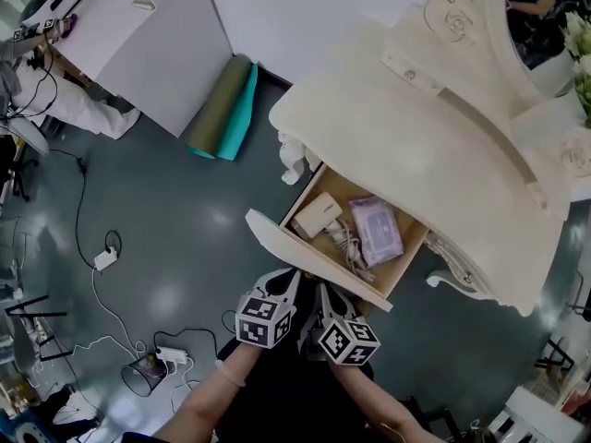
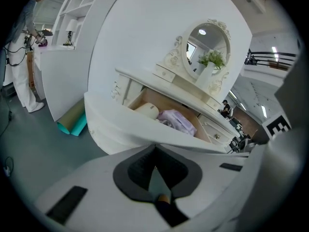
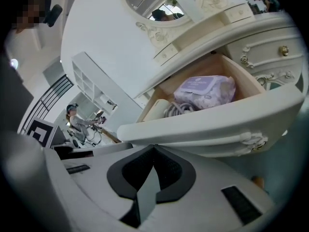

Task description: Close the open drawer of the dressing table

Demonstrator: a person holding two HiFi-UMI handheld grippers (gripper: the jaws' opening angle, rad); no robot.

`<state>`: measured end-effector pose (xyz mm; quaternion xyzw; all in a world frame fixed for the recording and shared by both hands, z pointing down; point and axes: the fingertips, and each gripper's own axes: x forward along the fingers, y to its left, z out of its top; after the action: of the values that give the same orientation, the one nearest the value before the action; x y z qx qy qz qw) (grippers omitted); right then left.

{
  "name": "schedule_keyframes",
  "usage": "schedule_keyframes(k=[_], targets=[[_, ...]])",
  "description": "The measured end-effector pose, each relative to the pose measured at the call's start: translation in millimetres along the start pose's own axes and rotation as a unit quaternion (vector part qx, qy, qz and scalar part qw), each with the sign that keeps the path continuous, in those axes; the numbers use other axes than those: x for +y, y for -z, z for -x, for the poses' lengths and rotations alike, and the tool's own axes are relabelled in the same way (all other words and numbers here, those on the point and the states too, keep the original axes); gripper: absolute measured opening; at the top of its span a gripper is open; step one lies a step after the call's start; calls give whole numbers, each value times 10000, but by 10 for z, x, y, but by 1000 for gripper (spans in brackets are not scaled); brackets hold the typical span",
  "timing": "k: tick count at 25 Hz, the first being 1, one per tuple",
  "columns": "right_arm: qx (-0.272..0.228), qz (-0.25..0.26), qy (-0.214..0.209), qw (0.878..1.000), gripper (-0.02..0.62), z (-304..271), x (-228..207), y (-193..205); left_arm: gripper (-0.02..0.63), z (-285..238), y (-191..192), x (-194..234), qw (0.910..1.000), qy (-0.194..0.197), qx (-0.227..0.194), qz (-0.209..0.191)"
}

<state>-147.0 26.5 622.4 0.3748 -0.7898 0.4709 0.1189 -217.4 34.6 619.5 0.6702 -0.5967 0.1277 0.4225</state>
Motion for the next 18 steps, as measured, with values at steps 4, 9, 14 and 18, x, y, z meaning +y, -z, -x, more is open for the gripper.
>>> schedule_keyframes(k=[4, 9, 14, 18], targets=[[-101, -162, 98, 9998, 15, -13, -43, -34, 25, -35, 0, -17, 9999, 88, 85, -98], [-188, -273, 143, 9993, 15, -36, -57, -76, 25, -64, -33, -23, 9997, 147, 126, -156], [-275, -341, 197, 9988, 15, -70, -88, -153, 25, -129, -84, -39, 9995, 216, 152, -201], [-320, -318, 243, 9987, 15, -106, -125, -231, 25, -206, -135, -78, 9991, 280, 180, -281]])
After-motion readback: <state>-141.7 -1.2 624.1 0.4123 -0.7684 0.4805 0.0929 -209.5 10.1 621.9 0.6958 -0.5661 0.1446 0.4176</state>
